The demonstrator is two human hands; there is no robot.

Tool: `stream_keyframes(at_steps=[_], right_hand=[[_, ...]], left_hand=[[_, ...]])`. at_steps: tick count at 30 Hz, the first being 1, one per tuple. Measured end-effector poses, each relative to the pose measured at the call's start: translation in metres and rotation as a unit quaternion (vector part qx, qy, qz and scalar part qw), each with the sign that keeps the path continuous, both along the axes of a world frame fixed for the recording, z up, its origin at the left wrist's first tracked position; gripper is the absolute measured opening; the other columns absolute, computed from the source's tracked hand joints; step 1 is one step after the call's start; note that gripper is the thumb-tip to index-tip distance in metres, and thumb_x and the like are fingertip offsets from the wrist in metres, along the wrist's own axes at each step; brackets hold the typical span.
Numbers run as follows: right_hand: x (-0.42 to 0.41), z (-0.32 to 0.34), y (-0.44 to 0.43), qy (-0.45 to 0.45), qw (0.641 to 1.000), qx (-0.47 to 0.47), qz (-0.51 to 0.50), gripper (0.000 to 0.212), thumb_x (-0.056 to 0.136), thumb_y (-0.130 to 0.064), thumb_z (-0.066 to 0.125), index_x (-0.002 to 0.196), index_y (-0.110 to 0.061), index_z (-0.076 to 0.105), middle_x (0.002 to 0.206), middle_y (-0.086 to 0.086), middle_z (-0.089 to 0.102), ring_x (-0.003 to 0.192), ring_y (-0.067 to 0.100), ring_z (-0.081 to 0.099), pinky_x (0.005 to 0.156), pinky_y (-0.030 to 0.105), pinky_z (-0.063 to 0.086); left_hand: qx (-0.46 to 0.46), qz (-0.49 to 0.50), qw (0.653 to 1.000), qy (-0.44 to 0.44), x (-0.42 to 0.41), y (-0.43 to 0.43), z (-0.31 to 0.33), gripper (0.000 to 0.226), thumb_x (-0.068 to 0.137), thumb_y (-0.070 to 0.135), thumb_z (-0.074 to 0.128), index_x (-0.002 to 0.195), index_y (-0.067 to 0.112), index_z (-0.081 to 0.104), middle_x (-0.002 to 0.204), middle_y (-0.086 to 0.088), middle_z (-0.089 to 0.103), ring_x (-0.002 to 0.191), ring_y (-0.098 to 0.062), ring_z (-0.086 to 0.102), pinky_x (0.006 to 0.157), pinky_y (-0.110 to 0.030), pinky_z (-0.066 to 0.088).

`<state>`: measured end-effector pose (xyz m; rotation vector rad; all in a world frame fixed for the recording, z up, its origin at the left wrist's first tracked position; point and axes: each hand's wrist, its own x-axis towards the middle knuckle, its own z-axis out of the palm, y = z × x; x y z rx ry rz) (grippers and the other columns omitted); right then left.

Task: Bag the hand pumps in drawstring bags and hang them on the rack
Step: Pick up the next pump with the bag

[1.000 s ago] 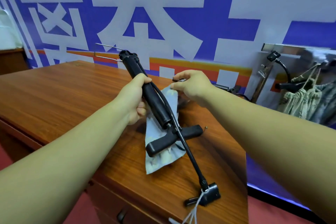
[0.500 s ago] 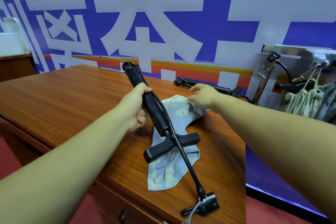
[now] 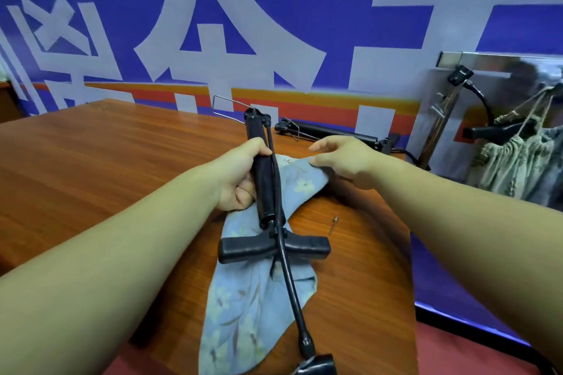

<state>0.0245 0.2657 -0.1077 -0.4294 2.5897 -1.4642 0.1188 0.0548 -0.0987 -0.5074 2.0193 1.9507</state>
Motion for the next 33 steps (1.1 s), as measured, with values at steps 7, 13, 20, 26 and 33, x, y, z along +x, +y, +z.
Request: stream_keyframes(at_steps=[7,13,20,26,33], right_hand=[[0.002,0.01,-0.003,-0.062,0.993,-0.086,0.051,0.018,0.09,-0.014,0.071,0.105,-0.024,0.072,0.1,0.001,0.072,0.086,0.016,0.064,0.064,0.026,0.046],[0.012,0.009,-0.017,-0.096,0.988,-0.086,0.081,0.025,0.098,-0.015,0.057,0.115,-0.029,0.069,0.119,0.014,0.07,0.114,0.035,0.065,0.099,0.052,0.049],[0.012,0.004,-0.018,0.013,0.999,0.023,-0.03,0.032,0.091,-0.011,0.07,0.121,-0.017,0.065,0.118,0.016,0.066,0.109,0.035,0.062,0.086,0.04,0.052],[-0.002,0.006,-0.025,-0.03,0.987,0.156,-0.003,0.064,0.092,-0.038,0.068,0.147,-0.018,0.044,0.135,0.008,0.057,0.109,0.025,0.06,0.085,0.031,0.05],[-0.022,-0.019,-0.024,-0.047,0.996,0.046,-0.06,0.038,0.084,-0.027,0.079,0.117,-0.019,0.064,0.11,0.005,0.068,0.096,0.02,0.065,0.072,0.031,0.055]], left_hand=[[-0.012,-0.006,1.0,-0.002,-0.001,0.003,-0.004,0.03,0.084,0.049,0.053,0.087,0.022,0.065,0.046,0.009,0.04,0.04,-0.006,0.015,0.043,-0.016,0.008],[0.007,0.011,1.0,0.027,-0.006,0.005,-0.008,0.031,0.077,0.052,0.057,0.091,0.024,0.057,0.049,0.009,0.031,0.039,-0.006,0.015,0.04,-0.015,0.01],[-0.012,0.049,0.998,0.028,-0.005,0.008,-0.013,0.027,0.082,0.046,0.056,0.073,0.023,0.048,0.049,0.007,0.047,0.045,-0.007,0.019,0.041,-0.016,0.012],[0.038,0.044,0.997,0.054,-0.01,0.001,-0.019,0.059,0.064,0.054,0.063,0.115,0.024,0.065,0.06,0.008,0.043,0.043,-0.008,0.018,0.036,-0.015,0.016],[-0.005,-0.034,0.999,0.019,-0.019,0.01,-0.014,0.034,0.073,0.054,0.061,0.08,0.021,0.053,0.051,0.008,0.033,0.043,-0.007,0.016,0.037,-0.015,0.013]])
